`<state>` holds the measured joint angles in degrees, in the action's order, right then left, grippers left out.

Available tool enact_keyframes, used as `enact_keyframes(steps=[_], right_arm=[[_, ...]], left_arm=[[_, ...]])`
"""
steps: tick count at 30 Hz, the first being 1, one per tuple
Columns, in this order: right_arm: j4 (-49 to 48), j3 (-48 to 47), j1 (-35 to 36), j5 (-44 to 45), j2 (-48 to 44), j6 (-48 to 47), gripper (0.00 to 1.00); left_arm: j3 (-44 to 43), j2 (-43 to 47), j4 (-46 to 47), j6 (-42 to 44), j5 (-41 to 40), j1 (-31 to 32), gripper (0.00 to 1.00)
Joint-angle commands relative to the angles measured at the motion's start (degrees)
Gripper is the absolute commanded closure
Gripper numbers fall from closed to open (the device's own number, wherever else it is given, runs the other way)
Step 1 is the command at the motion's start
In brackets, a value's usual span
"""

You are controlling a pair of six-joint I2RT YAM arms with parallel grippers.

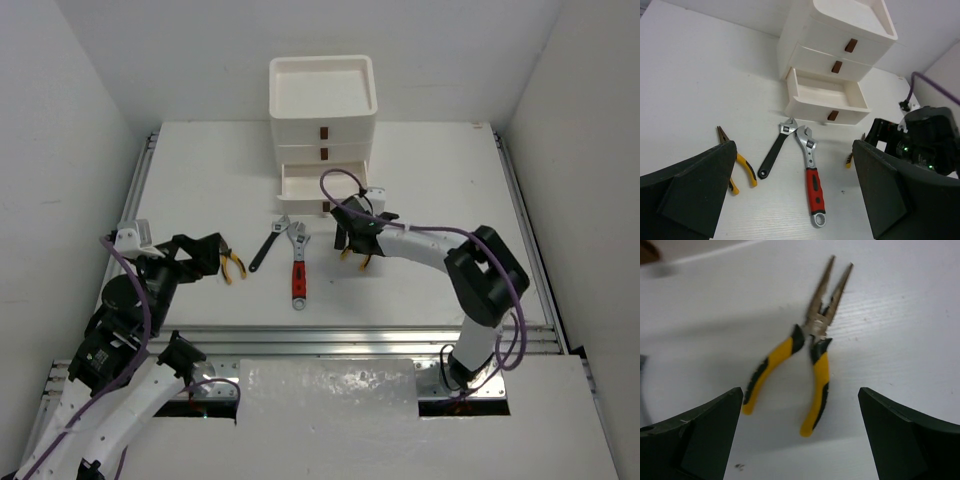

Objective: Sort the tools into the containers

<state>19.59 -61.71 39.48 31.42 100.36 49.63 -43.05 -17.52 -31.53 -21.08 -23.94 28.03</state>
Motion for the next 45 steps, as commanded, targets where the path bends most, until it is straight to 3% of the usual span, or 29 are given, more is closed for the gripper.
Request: enact_keyframes(steps=[1, 8, 13, 21, 30, 33, 37, 45], right_arm=[[5.37, -2.71, -1.86, 2.42, 4.13, 5.56, 0.01], [0.35, -3.32, -8.27, -6.01, 11.52, 4.87, 0.06], [0.53, -6.49, -8.72, -7.51, 15.66, 3.29, 0.08], [-3.60, 1.33, -8.81, -6.73, 2.58, 5.92, 0.08], [-1.84, 0.11, -9.77, -3.82, 0.62, 16.54, 0.04], [2.71, -7.17, -10.13, -2.25, 5.01, 18.48, 0.03], [16.66, -21.39, -10.30, -0.49, 15.02, 21.91, 0.03], [17.32, -15.90, -10.30, -1.09, 14.17, 29.65, 0.05]], left_arm=[[-0.02, -0.67, 1.21, -0.10, -0.84, -0.79, 0.00], [-0.02, -1.20, 1.03, -0.28, -0.93, -0.79, 0.00], [-0.02, -1.64, 1.21, -0.19, -0.49, -0.79, 0.00], [-0.02, -1.82, 1.21, -0.10, -0.49, -0.79, 0.00], [-0.02, -2.08, 1.21, -0.10, -0.58, -0.79, 0.00], [-0.02, -2.52, 1.21, -0.10, -0.49, -0.79, 0.00], [-0.02, -2.35, 1.29, -0.10, -0.40, -0.79, 0.00], [0.07, -1.99, 1.64, 0.34, 0.74, -0.79, 0.00]])
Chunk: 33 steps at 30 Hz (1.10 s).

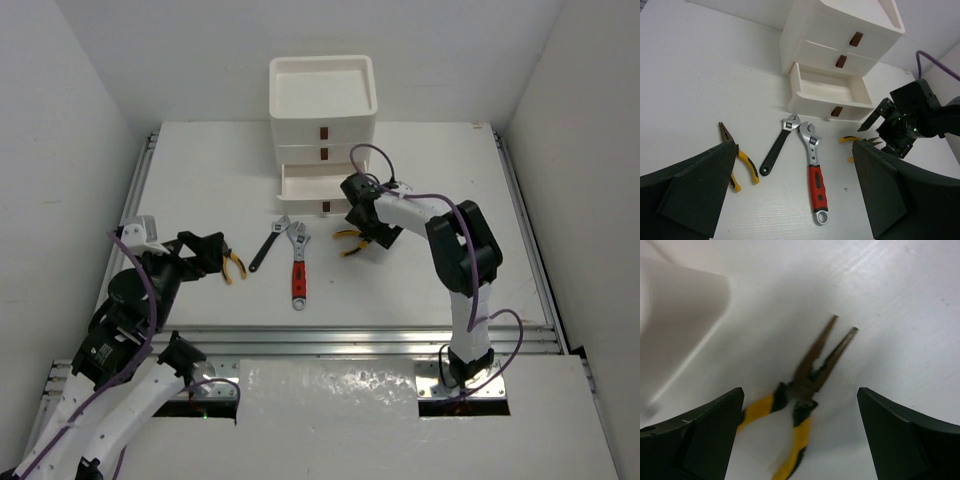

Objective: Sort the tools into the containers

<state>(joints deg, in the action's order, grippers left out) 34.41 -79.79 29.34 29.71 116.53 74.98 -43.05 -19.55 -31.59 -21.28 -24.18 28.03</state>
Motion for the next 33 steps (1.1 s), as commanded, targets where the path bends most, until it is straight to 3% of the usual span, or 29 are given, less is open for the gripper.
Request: enact_keyframes(steps=[1, 7, 10, 11, 13, 16, 17, 21, 24, 27, 28, 33], right_arm=[[2.41, 2.44, -0.16, 0.52, -2.01, 4.47, 0.05], [2.41, 1.65, -1.04, -2.99, 2.20, 5.09, 0.08], [0.75, 2.53, -1.83, -6.86, 4.23, 4.47, 0.28], [-0.39, 3.84, -1.92, -7.56, 4.06, 4.39, 0.40], [-1.97, 5.43, -2.01, -8.18, 3.44, 3.25, 0.47], [-7.49, 9.90, -2.97, -10.90, 1.69, -0.18, 0.66], [-8.82, 10.79, -3.41, -12.91, 0.73, -1.58, 0.78], [-19.09, 14.92, -4.82, -21.32, -1.47, -13.51, 0.84], [-26.58, 16.50, -4.91, -29.42, -3.05, -29.22, 0.90], [-29.14, 18.44, -4.82, -30.84, -5.86, -36.03, 0.91], [-29.84, 19.05, -4.82, -30.94, -6.57, -37.44, 0.99], [-31.85, 22.29, -4.65, -29.80, -11.49, -43.42, 1.00]], left_arm=[[0.07, -0.05, 1.71, 0.54, 1.07, -0.79, 0.00], [0.16, 1.18, 1.80, 0.54, 1.07, -0.70, 0.00], [0.16, 1.27, 1.89, 0.54, 1.16, -0.70, 0.00], [0.16, 1.27, 1.80, 0.54, 1.16, -0.70, 0.00], [0.16, 1.36, 1.80, 0.62, 1.33, -0.70, 0.00], [0.16, 1.62, 1.80, 0.62, 1.33, -0.70, 0.00], [0.16, 1.71, 1.89, 0.62, 1.42, -0.70, 0.00], [0.16, 2.06, 1.80, 0.62, 1.33, -0.61, 0.00], [0.24, 2.67, 1.89, 0.62, 1.33, -0.61, 0.00], [0.16, 2.33, 1.89, 0.62, 1.25, -0.61, 0.00], [0.16, 2.32, 1.80, 0.54, 1.25, -0.61, 0.00], [0.16, 2.15, 1.80, 0.45, 0.89, -0.61, 0.00]])
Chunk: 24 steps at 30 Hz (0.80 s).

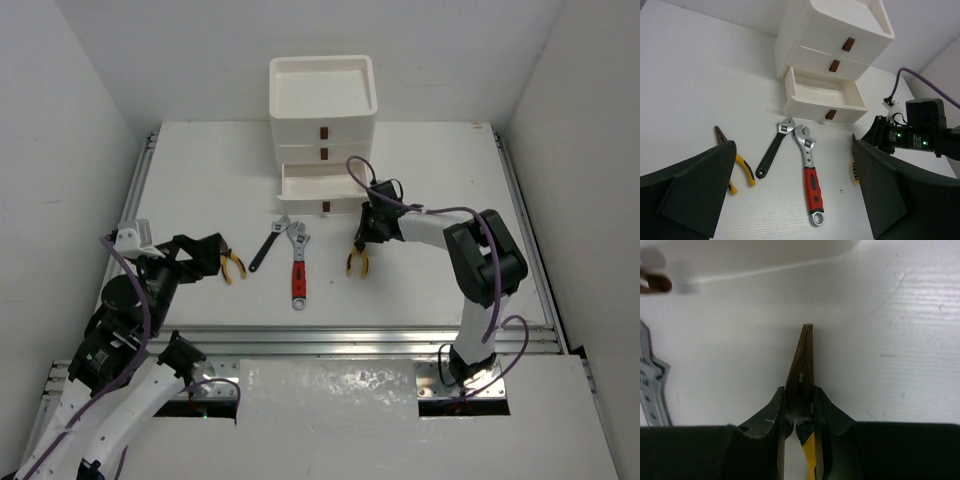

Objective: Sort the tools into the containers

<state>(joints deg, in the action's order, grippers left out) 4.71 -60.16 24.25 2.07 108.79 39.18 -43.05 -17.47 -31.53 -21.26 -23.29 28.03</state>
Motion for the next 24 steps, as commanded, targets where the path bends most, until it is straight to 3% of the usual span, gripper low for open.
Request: enact_keyframes(steps=[1, 12, 24], right_arm=[[-2.94, 3.38, 0.45, -2.15, -5.94, -7.97, 1.00], [-13.05, 11.38, 0.80, -3.21, -18.96, -8.51, 1.00], [-21.94, 2.52, 0.97, -4.10, -15.29, -2.71, 1.00]], left_arm=[[0.16, -0.01, 1.65, 0.43, -0.09, -0.61, 0.00], [0.07, -0.72, 1.47, 0.25, -0.79, -0.70, 0.00], [0.07, -1.24, 1.38, 0.25, -0.88, -0.70, 0.00]])
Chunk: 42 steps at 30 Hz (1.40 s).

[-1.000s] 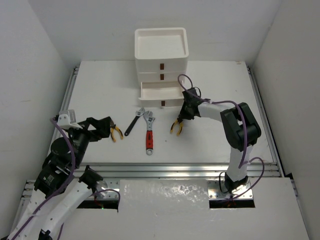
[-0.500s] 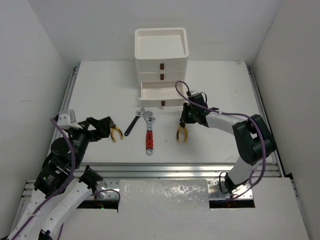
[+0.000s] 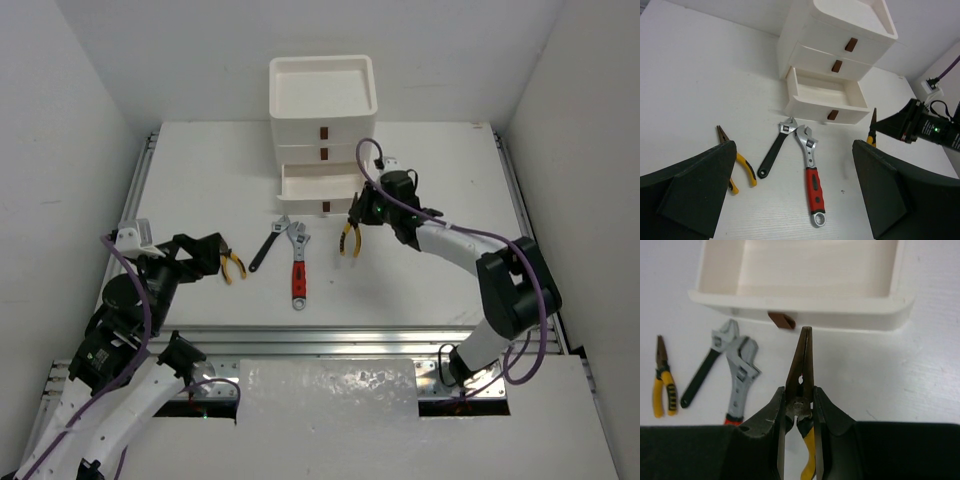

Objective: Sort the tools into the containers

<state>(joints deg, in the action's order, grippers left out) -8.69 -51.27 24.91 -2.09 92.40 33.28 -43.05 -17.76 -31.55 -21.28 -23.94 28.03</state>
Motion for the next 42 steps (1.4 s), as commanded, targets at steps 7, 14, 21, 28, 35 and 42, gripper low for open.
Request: enact_keyframes(steps=[7, 14, 21, 28, 35, 42], right_arm=[[-2.05, -21.39, 0.41, 8.93, 10.60, 20.84, 1.00], [2.19, -33.28, 0.41, 15.53, 22.29, 39.39, 1.00], [0.08, -37.15, 0.67, 20.81, 27.83, 43.81, 0.92], [-0.73, -38.98, 0.41, 17.48, 28.01, 36.78, 0.33], [2.44, -39.97, 0.58, 9.13, 21.61, 28.71, 0.01], [16.51, -24.35, 5.85, 4.59, 0.91, 6.74, 0.01]], left_arm=[[0.07, -0.79, 1.49, 0.36, -0.05, -0.70, 0.00], [0.07, -1.23, 1.58, 0.53, 0.56, -0.70, 0.00], [0.16, -1.22, 1.67, 0.54, 0.74, -0.61, 0.00], [0.16, -2.54, 1.75, 0.27, 0.48, -0.70, 0.00], [-1.95, -9.56, -2.27, -4.55, -1.10, -0.61, 0.00], [-0.20, -23.88, -5.01, -22.48, -6.80, -0.96, 0.00]])
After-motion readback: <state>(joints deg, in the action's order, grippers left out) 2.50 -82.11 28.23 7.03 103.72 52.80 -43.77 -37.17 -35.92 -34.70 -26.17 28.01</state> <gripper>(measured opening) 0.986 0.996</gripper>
